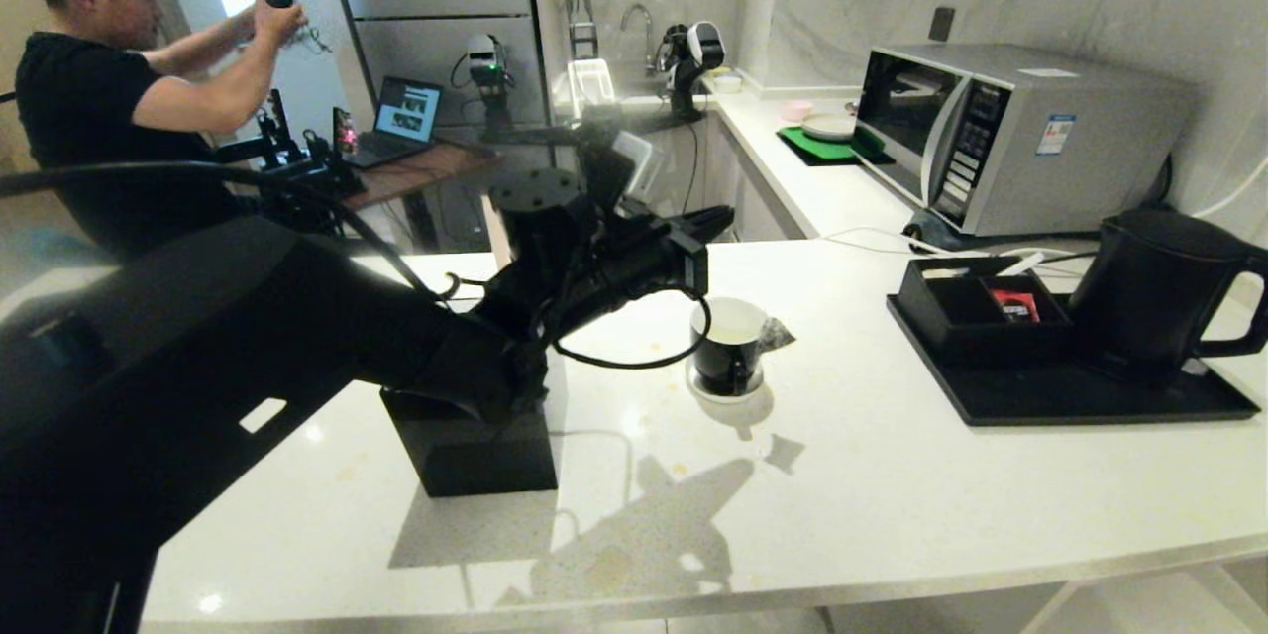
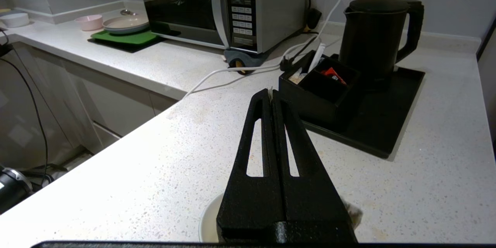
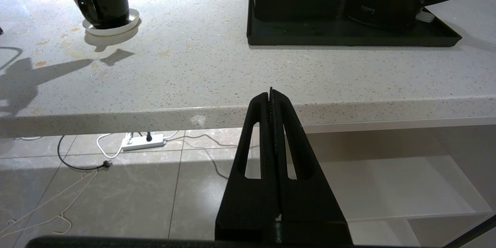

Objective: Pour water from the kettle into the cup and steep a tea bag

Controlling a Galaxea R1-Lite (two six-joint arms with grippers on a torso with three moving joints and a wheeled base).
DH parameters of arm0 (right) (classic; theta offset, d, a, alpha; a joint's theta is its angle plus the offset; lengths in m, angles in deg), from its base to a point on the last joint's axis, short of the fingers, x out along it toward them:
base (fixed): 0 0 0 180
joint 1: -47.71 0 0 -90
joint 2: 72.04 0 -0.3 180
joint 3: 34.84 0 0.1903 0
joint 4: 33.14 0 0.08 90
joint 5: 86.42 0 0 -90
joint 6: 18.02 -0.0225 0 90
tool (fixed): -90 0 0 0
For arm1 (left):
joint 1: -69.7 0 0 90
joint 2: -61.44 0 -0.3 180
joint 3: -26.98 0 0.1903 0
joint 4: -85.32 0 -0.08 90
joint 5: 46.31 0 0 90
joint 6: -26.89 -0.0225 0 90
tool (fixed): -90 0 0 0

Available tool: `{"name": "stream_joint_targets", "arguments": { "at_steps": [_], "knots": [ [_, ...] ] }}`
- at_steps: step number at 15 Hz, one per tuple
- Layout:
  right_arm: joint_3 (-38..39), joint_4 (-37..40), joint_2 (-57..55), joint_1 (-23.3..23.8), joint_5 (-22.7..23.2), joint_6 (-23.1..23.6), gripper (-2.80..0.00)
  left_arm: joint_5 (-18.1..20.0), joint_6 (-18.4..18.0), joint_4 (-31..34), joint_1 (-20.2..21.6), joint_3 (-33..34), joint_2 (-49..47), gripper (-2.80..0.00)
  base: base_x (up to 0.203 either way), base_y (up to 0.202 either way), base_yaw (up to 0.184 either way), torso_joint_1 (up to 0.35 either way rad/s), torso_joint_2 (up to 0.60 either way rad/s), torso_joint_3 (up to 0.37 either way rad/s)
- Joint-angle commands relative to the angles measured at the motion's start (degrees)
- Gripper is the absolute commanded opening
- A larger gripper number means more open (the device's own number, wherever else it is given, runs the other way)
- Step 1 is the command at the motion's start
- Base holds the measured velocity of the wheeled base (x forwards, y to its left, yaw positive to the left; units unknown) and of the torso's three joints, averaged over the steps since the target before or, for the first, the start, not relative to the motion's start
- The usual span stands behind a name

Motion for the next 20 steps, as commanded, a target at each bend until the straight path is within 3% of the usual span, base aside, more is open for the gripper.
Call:
{"name": "stream_joint_targets", "arguments": {
  "at_steps": [1,20],
  "knots": [
    [0.00,0.00,-0.07,-0.01,0.01,0.01,-2.80,0.02,0.04,-0.43,-0.07,0.19,-0.16,-2.80,0.000,0.000,0.000,0.000,0.00,0.000],
    [0.00,0.02,-0.07,-0.01,0.01,0.01,-2.80,0.10,0.04,-0.54,0.55,-0.17,-1.92,-2.80,0.000,0.000,0.000,0.000,0.00,0.000]
  ]
}}
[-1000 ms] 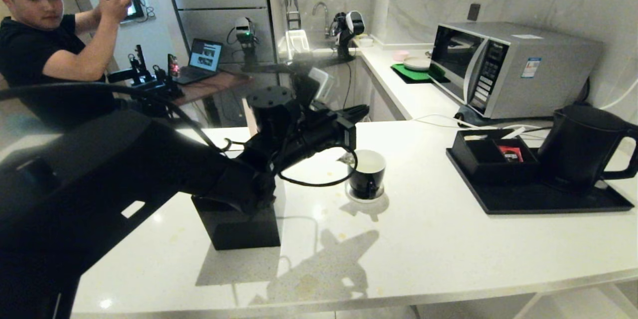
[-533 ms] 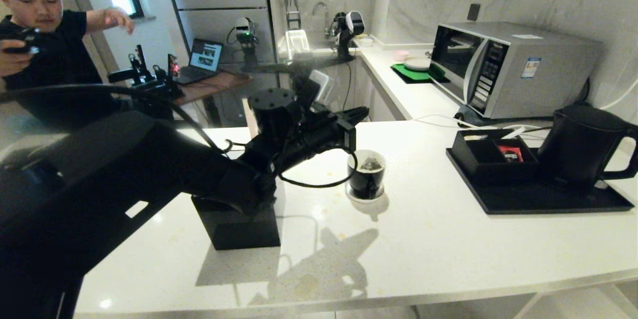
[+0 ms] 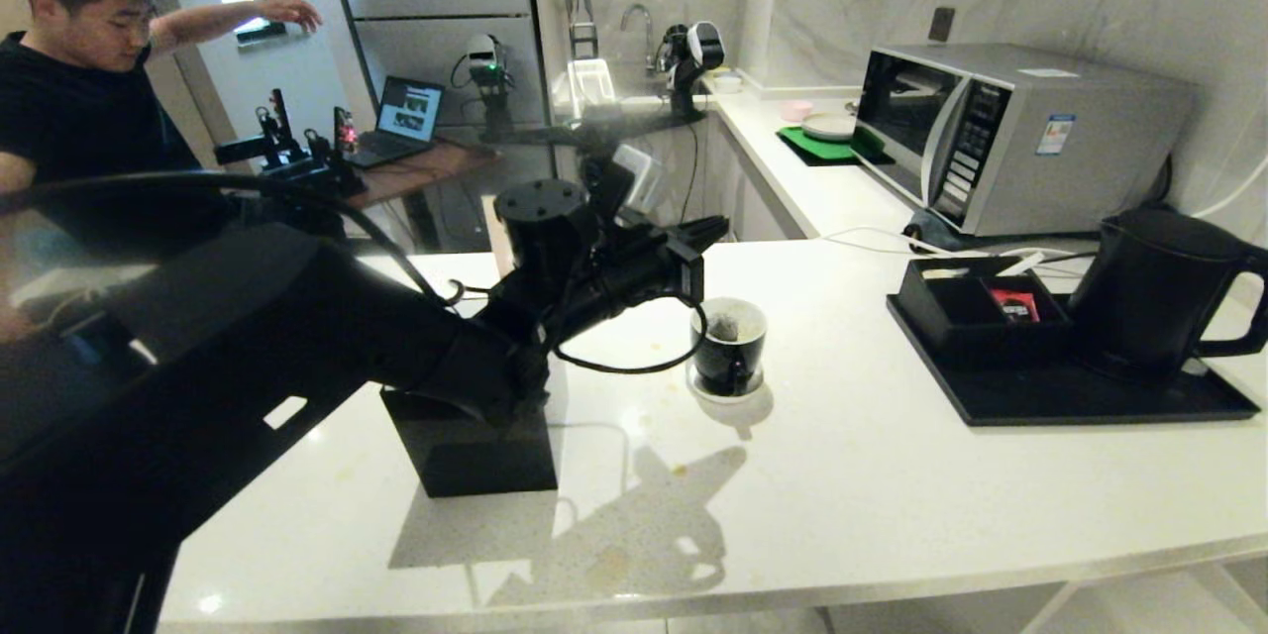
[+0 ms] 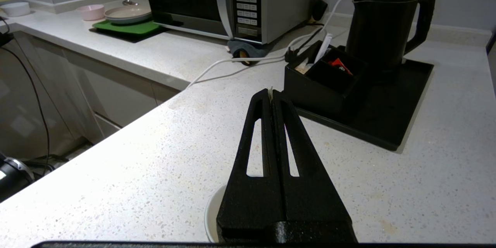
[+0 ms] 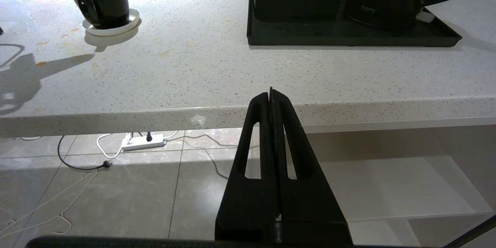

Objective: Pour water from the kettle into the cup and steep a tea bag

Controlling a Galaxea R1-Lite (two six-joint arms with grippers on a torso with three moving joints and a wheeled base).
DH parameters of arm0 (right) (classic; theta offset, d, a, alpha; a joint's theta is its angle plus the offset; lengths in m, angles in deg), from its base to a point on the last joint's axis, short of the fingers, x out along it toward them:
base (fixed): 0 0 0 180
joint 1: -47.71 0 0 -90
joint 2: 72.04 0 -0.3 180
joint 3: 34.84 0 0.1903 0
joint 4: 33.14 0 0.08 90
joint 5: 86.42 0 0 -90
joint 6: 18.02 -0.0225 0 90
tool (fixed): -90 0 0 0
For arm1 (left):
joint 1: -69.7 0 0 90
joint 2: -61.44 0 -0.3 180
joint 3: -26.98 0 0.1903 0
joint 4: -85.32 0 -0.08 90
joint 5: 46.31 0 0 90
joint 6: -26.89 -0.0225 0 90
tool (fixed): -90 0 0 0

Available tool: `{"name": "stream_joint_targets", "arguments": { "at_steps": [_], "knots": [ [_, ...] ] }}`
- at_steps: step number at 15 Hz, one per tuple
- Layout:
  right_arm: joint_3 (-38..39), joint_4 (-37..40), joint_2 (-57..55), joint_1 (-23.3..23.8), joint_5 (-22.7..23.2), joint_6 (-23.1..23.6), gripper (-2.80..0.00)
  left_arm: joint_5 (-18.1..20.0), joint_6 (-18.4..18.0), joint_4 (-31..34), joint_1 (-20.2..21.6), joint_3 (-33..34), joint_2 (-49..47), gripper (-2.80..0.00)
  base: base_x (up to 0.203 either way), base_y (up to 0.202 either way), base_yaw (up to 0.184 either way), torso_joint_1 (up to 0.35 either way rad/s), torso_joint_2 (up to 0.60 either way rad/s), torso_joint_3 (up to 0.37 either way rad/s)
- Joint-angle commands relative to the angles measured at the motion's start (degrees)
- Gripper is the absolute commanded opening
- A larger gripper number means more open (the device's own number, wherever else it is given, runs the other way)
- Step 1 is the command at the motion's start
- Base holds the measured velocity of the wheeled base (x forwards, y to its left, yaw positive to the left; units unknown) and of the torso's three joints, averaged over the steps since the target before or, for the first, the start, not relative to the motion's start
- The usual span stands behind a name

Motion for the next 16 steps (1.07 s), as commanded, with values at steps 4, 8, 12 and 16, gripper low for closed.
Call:
{"name": "stream_joint_targets", "arguments": {
  "at_steps": [4,8,12,16],
  "knots": [
    [0.00,0.01,-0.07,-0.01,0.01,0.04,-2.80,0.19,0.03,-0.38,0.01,-0.08,-0.97,-2.80,0.000,0.000,0.000,0.000,0.00,0.000],
    [0.00,0.08,-0.07,-0.01,0.01,0.04,-2.80,0.19,-0.04,-0.30,-0.32,-0.08,-1.50,-2.80,0.000,0.000,0.000,0.000,0.00,0.000],
    [0.00,0.00,-0.07,-0.01,0.01,0.04,-2.80,0.19,-0.04,-0.38,-1.14,0.01,-1.76,-2.80,0.000,0.000,0.000,0.000,0.00,0.000],
    [0.00,0.08,-0.07,-0.01,0.01,0.04,-2.80,-0.25,-0.04,-0.38,-2.45,0.18,-1.85,-2.80,0.000,0.000,0.000,0.000,0.00,0.000]
  ]
}}
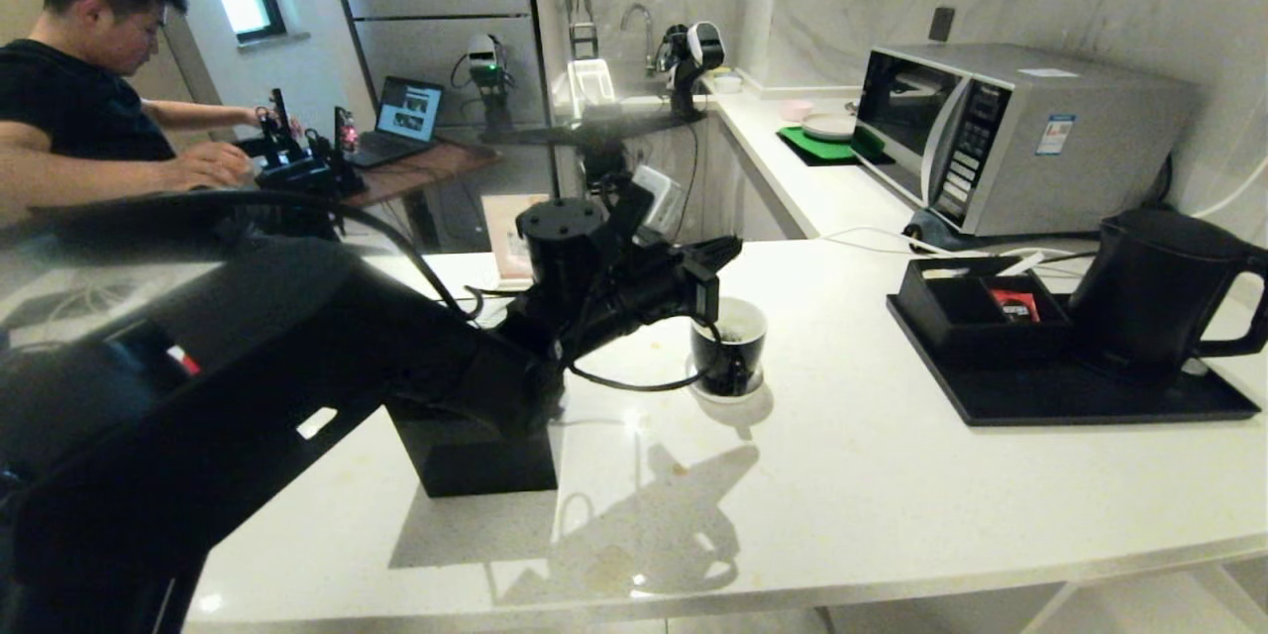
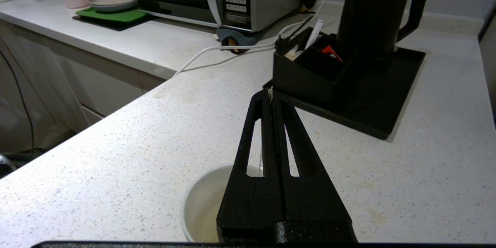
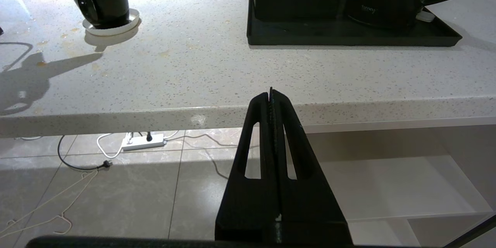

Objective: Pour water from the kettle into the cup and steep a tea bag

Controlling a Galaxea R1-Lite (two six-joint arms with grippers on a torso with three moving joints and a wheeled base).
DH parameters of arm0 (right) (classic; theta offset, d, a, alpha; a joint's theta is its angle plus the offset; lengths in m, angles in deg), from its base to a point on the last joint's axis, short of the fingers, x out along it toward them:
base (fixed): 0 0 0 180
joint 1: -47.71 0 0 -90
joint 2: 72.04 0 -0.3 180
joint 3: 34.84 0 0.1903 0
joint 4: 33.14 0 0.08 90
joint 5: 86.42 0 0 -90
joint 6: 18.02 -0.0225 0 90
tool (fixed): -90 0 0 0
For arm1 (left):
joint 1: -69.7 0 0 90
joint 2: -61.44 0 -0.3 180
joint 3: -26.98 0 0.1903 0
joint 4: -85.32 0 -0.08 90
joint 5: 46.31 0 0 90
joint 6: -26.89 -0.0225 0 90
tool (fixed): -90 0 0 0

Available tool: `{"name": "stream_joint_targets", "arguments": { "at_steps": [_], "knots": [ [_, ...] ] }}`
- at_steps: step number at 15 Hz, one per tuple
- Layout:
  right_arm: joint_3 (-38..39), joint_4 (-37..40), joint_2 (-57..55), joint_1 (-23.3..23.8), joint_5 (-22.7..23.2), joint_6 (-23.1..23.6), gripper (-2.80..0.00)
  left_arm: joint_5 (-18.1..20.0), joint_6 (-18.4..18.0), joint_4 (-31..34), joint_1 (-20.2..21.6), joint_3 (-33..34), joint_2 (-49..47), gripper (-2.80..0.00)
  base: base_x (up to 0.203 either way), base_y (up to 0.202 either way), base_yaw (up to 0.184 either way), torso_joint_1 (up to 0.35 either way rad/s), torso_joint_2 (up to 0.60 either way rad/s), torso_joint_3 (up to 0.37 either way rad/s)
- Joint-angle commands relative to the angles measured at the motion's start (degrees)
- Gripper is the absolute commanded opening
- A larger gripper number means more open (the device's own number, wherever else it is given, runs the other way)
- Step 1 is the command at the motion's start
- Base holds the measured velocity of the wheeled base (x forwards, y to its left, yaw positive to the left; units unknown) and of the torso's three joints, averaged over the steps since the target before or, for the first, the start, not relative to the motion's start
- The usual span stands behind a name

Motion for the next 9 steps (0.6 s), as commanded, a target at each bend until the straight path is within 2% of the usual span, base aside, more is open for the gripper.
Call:
{"name": "stream_joint_targets", "arguments": {
  "at_steps": [1,9],
  "knots": [
    [0.00,0.00,-0.07,-0.01,0.01,0.01,-2.80,0.01,0.03,-0.38,-0.68,0.02,-0.16,-2.80,0.000,0.000,0.000,0.000,0.00,0.000],
    [0.00,0.05,-0.07,-0.01,0.01,0.01,-2.80,-0.25,-0.14,-0.47,-1.92,0.20,-1.04,-2.80,0.000,0.000,0.000,0.000,0.00,0.000]
  ]
}}
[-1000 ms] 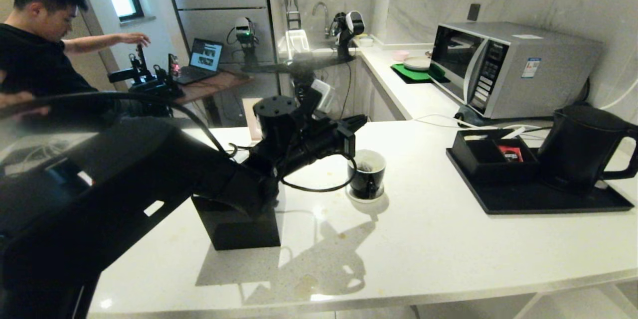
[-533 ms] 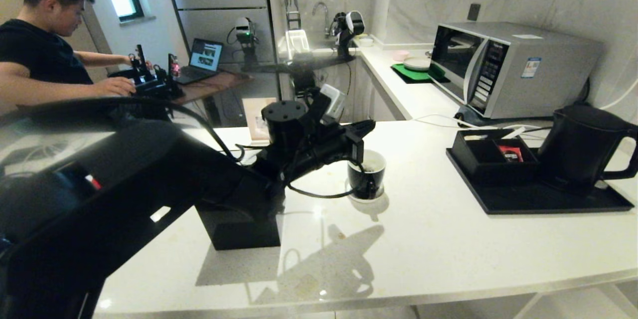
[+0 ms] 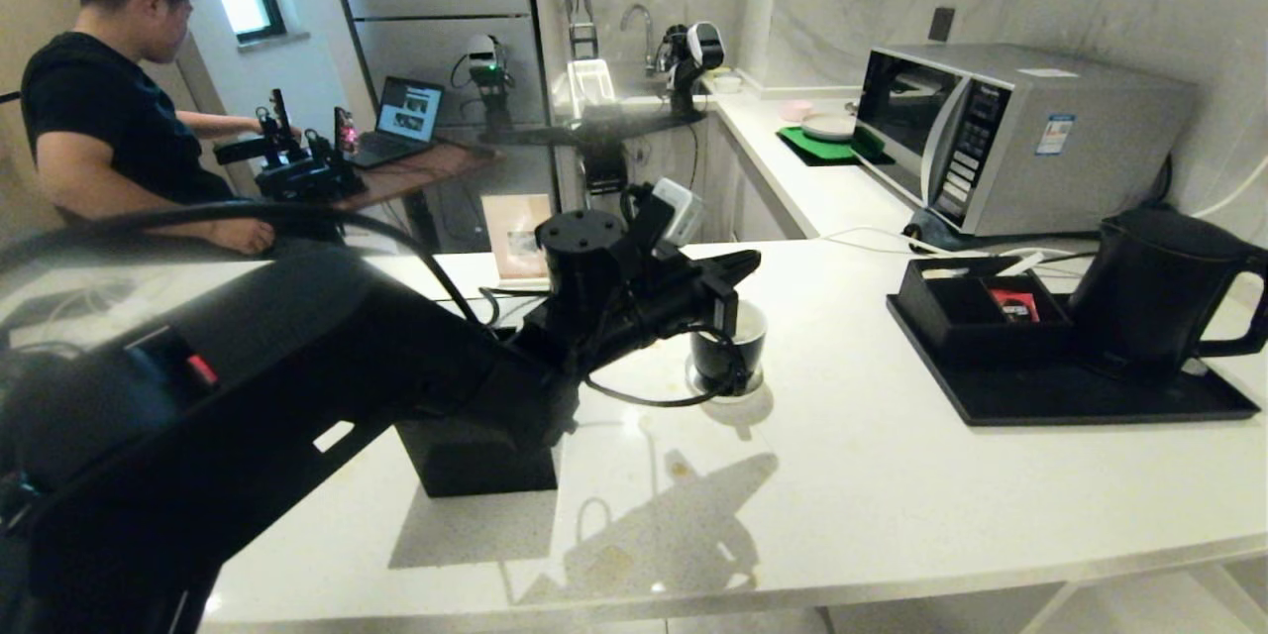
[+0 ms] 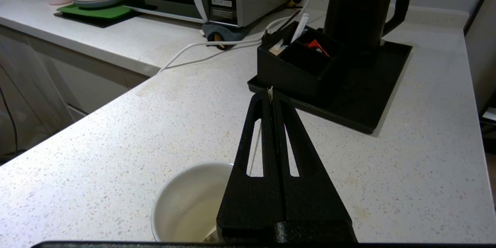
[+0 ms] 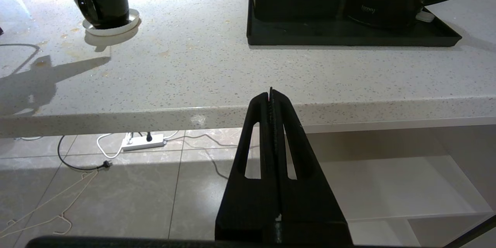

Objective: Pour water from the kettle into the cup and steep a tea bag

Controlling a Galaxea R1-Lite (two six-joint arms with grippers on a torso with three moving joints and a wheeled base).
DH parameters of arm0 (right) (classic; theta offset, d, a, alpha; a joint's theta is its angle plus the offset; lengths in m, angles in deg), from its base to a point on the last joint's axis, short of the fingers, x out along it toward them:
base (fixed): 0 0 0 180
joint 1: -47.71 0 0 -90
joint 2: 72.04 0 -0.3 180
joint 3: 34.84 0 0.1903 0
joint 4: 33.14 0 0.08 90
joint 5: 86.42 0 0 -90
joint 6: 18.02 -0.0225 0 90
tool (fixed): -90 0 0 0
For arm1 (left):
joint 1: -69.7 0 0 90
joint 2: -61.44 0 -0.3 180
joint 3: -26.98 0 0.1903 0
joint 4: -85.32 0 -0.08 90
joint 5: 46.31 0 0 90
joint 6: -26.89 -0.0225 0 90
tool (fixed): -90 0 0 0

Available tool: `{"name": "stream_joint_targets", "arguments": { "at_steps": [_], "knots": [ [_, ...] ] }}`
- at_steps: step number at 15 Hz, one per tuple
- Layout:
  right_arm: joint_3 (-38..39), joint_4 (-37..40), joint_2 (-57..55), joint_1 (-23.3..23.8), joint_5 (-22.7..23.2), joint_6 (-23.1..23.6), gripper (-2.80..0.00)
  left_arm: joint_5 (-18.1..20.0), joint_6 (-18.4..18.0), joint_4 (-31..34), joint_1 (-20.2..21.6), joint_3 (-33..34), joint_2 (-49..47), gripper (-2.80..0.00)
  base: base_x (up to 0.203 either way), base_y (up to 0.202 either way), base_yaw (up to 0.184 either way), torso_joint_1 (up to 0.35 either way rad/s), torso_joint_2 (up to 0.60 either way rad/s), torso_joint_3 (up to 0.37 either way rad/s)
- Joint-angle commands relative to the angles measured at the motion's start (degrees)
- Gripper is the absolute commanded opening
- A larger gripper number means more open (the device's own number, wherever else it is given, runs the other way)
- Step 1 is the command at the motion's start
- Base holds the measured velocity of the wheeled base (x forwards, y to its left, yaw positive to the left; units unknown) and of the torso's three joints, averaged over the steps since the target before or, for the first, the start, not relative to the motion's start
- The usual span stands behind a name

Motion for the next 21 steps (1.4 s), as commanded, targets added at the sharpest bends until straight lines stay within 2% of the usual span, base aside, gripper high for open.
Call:
{"name": "stream_joint_targets", "arguments": {
  "at_steps": [1,21],
  "knots": [
    [0.00,0.06,-0.07,-0.01,0.01,0.04,-2.80,0.01,0.03,-0.36,-0.23,0.00,-0.29,-2.80,0.000,0.000,0.000,0.000,0.00,0.000],
    [0.00,-0.03,-0.07,-0.01,0.01,0.04,-2.80,-0.08,-0.14,-0.36,-4.36,0.35,-0.29,-2.80,0.000,0.000,0.000,0.000,0.00,0.000]
  ]
}}
